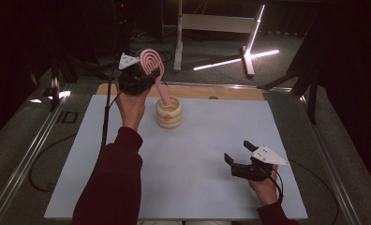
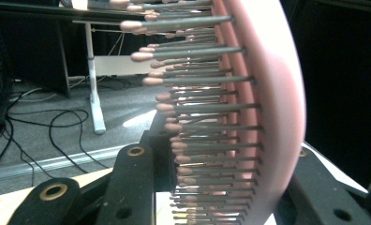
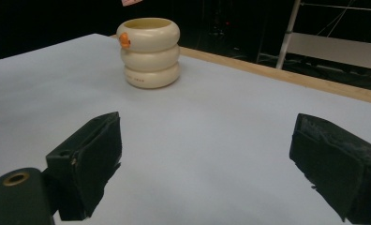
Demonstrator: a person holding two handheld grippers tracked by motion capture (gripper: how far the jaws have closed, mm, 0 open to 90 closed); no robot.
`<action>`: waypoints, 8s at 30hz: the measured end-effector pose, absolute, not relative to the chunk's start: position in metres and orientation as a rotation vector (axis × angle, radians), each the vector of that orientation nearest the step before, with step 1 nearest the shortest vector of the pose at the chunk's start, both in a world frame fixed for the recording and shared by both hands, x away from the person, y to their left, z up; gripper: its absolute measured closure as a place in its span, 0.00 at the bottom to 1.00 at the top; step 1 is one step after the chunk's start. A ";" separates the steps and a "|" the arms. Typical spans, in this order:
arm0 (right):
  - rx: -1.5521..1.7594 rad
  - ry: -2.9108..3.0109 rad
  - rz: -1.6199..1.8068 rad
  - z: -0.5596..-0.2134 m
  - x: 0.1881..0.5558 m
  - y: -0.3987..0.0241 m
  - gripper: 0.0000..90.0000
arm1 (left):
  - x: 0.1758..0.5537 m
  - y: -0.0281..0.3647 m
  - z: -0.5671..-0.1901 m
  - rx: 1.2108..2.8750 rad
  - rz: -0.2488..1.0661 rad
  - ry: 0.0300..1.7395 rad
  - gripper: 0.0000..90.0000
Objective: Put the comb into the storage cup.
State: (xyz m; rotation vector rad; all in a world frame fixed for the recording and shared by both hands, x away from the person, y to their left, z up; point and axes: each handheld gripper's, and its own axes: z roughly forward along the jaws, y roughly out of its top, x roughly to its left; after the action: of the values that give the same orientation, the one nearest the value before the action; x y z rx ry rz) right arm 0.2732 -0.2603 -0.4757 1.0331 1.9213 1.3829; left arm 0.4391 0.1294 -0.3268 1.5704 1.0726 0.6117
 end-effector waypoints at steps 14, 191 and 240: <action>1.031 1.922 1.390 -0.476 0.273 -0.261 0.12 | 0.446 0.124 -0.335 1.576 0.606 1.089 0.71; 1.026 1.899 1.389 -0.474 0.272 -0.262 0.10 | 0.466 0.093 -0.406 1.671 0.605 1.190 0.71; 1.022 1.905 1.389 -0.475 0.272 -0.260 0.10 | 0.466 0.091 -0.432 1.612 0.543 1.250 0.71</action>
State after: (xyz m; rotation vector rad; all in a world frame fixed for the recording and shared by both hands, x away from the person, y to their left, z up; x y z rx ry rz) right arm 0.2719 -0.2603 -0.4747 1.0216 1.9046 1.3885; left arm 0.4659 0.0906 -0.4322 1.6119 1.2500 0.5425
